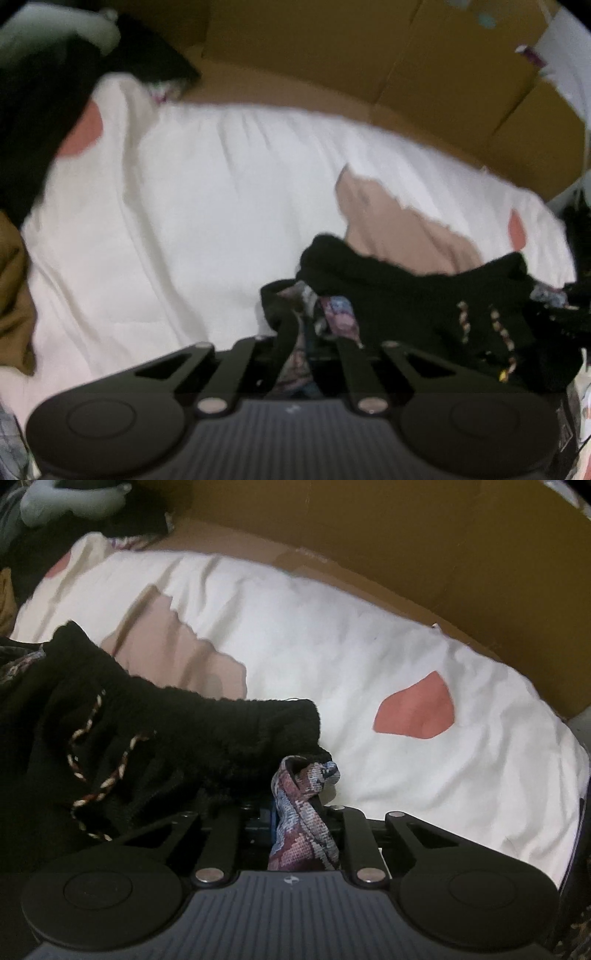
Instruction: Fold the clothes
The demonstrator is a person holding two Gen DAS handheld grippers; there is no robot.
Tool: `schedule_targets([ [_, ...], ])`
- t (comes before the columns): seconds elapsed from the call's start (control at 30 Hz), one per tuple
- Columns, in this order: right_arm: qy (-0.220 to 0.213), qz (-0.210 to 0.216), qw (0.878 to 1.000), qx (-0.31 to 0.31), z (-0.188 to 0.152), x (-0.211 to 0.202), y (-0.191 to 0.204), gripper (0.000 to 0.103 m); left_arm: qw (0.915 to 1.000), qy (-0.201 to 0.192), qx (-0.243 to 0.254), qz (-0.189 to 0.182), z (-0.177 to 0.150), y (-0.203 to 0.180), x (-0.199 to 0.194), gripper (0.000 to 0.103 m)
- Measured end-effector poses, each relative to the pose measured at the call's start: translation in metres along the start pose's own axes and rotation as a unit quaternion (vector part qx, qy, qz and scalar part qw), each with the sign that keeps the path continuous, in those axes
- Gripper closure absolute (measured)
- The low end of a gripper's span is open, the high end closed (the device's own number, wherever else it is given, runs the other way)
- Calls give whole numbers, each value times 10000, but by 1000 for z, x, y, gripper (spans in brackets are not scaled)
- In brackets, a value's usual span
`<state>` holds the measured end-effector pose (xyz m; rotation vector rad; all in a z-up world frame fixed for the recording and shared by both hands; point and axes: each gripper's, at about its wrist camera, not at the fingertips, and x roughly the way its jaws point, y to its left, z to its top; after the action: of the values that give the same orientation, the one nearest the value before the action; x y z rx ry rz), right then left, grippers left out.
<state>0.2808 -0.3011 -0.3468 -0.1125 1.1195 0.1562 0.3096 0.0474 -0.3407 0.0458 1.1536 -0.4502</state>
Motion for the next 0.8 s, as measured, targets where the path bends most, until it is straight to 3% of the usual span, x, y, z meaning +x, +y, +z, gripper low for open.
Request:
schedule_targets([
  [0.43, -1095, -369, 9925, 393, 17, -63, -21, 91, 9963, -845, 35, -119, 21, -18, -40, 99],
  [0.8, -1682, -785, 9799, 737, 37, -58, -35, 92, 9920, -1265, 16, 27, 58, -23, -29, 99],
])
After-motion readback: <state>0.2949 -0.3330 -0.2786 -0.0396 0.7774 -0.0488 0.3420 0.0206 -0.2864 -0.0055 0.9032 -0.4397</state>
